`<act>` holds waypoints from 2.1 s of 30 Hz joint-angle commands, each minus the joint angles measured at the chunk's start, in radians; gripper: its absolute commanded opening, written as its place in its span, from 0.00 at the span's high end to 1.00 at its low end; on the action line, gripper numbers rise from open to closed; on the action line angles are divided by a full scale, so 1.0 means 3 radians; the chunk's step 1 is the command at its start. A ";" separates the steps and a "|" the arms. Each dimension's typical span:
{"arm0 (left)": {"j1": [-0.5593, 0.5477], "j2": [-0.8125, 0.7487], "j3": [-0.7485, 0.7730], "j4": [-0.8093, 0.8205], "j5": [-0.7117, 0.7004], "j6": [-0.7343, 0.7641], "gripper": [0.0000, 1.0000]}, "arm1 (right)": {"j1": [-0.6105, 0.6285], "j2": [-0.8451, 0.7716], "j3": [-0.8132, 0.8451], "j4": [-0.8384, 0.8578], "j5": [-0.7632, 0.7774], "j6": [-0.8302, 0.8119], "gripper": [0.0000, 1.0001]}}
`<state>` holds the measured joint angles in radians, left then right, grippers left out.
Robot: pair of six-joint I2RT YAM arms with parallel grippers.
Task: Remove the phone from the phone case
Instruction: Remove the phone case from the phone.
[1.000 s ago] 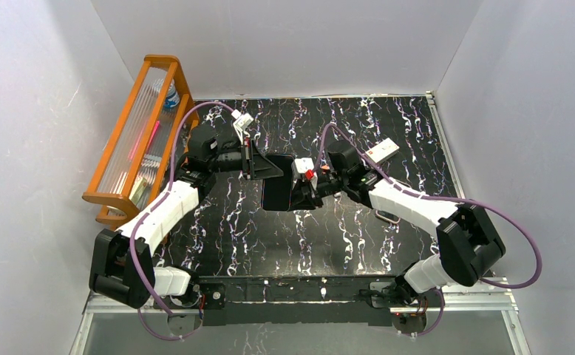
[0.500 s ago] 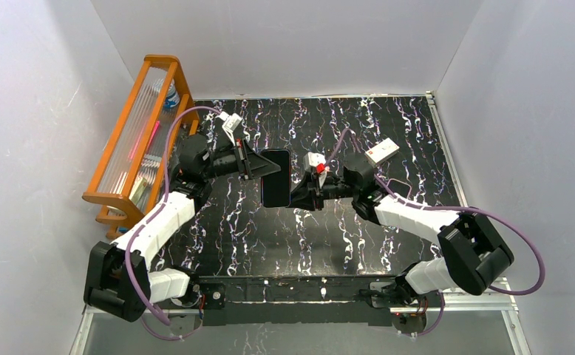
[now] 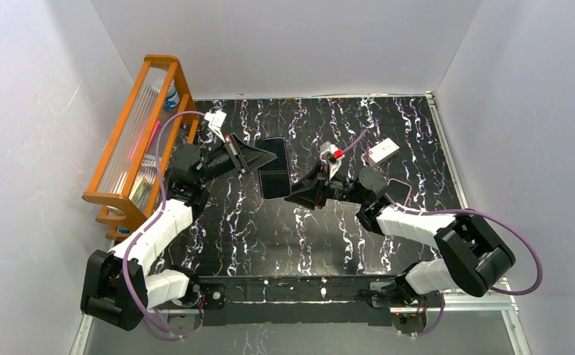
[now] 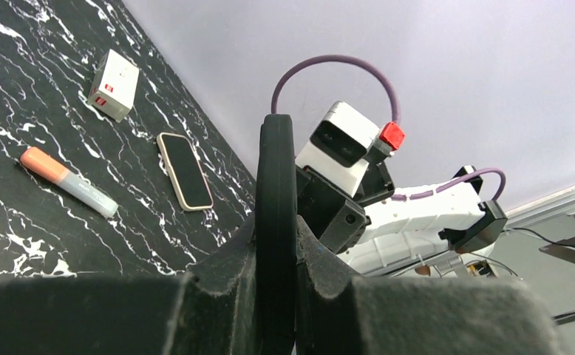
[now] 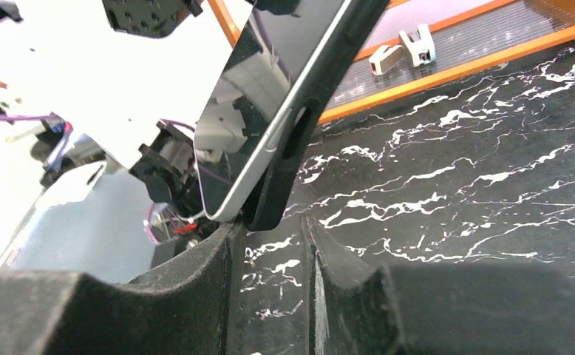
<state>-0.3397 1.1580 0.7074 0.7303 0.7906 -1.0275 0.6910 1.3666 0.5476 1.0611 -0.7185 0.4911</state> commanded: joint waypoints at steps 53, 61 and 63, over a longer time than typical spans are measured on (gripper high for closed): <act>-0.0881 0.0273 0.1231 -0.3142 -0.2627 0.2506 0.29 | -0.0104 0.0154 -0.0138 0.0253 0.1447 0.1640 0.99; -0.1549 0.0178 0.1344 -0.3475 -0.3296 0.3383 0.28 | -0.0105 0.0131 0.0069 -0.0493 0.1459 0.1731 0.99; -0.1714 0.0156 0.1345 -0.3474 -0.3424 0.3596 0.28 | -0.0105 0.0136 0.0127 -0.0639 0.1477 0.1762 0.99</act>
<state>-0.7795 1.2556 1.0710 -0.2497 -0.0937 -0.1375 0.6613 1.4517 0.5045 0.8860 -0.2951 0.9829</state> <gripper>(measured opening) 0.716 0.202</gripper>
